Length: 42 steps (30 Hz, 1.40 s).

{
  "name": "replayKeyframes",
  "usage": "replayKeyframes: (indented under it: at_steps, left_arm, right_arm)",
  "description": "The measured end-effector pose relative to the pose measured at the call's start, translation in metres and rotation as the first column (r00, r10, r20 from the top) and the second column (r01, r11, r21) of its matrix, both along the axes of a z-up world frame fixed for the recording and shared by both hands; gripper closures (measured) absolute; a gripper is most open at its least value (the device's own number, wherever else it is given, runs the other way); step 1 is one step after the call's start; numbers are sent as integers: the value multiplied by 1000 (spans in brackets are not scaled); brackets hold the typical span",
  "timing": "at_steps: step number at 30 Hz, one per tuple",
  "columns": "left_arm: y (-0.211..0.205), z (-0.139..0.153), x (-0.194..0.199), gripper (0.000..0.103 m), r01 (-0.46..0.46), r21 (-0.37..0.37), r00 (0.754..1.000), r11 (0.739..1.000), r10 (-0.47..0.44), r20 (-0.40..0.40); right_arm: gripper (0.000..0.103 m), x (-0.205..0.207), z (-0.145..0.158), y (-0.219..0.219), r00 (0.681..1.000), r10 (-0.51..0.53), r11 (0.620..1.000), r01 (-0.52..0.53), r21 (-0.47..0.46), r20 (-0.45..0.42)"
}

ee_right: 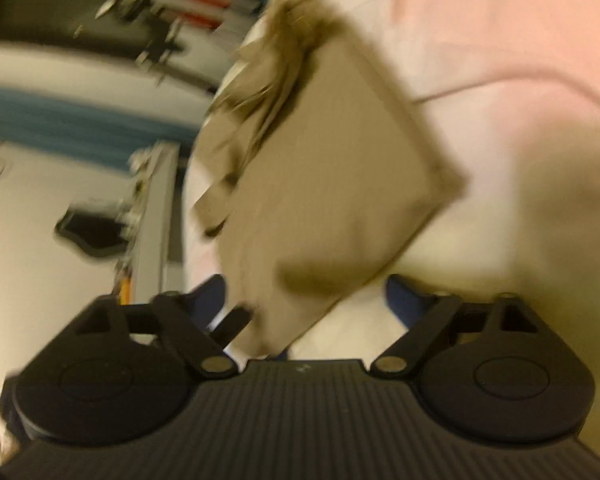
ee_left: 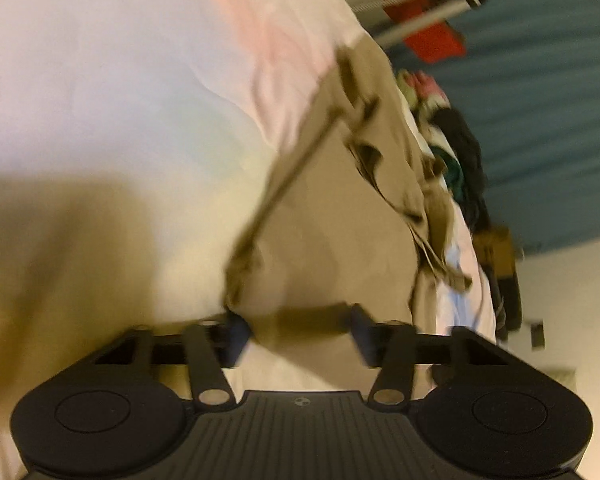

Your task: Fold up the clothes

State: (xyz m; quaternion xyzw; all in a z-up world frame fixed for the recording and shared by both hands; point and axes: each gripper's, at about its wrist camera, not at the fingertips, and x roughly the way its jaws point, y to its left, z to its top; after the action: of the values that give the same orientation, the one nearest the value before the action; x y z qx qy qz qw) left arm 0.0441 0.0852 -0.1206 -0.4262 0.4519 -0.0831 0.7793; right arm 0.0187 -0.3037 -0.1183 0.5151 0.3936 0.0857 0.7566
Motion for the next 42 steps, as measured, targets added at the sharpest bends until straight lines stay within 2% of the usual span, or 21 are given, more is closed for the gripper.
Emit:
replayKeyframes:
  at_steps: [1, 2, 3, 5, 11, 16, 20, 23, 29, 33, 37, 42]
  left_arm:
    - [3, -2, 0, 78, -19, -8, 1000, 1000, 19, -3]
    - [6, -4, 1, 84, -38, -17, 999, 999, 38, -7]
    - [8, -2, 0, 91, -47, -27, 999, 999, 47, 4]
    - [11, 0, -1, 94, -61, -49, 998, 997, 63, 28]
    - [12, 23, -8, 95, -50, -66, 986, 997, 60, 156]
    - [9, 51, -26, 97, -27, -31, 966, 999, 34, 255]
    - [8, 78, -52, 97, -17, -27, 946, 999, 25, 323]
    - [7, 90, -78, 97, -16, -21, 932, 1000, 23, 361]
    - [16, 94, -147, 97, -14, -56, 924, 998, 35, 382]
    - [19, 99, -184, 97, -18, -67, 917, 998, 43, 396]
    - [17, 107, -181, 97, -19, -50, 922, 999, 37, 384]
    - [8, 130, -120, 97, -21, -44, 925, 999, 36, 377]
  right_arm:
    - [42, 0, -3, -4, 999, -36, 999, 36, 3, -5]
    - [52, 1, -6, -9, 997, -71, 997, 72, 10, -9]
    - [58, 1, -7, -12, 995, -100, 995, 100, 7, -13]
    - [69, 0, -7, -15, 989, -144, 989, 144, -14, -12]
    - [84, -5, 9, -13, 985, -161, 983, 166, -79, 61]
    - [86, -14, 40, -15, 976, -135, 983, 153, -104, 170]
    - [86, -31, 63, -21, 969, -109, 985, 136, -110, 222]
    - [86, -60, 71, -26, 962, -105, 987, 131, -89, 252]
    - [86, -129, 79, -29, 951, -83, 993, 104, -55, 297]
    - [86, -173, 82, -24, 942, -112, 990, 131, -42, 315]
    - [86, -162, 93, -24, 946, -107, 987, 137, -80, 305]
    - [86, -97, 123, -30, 955, -120, 987, 145, -76, 272]
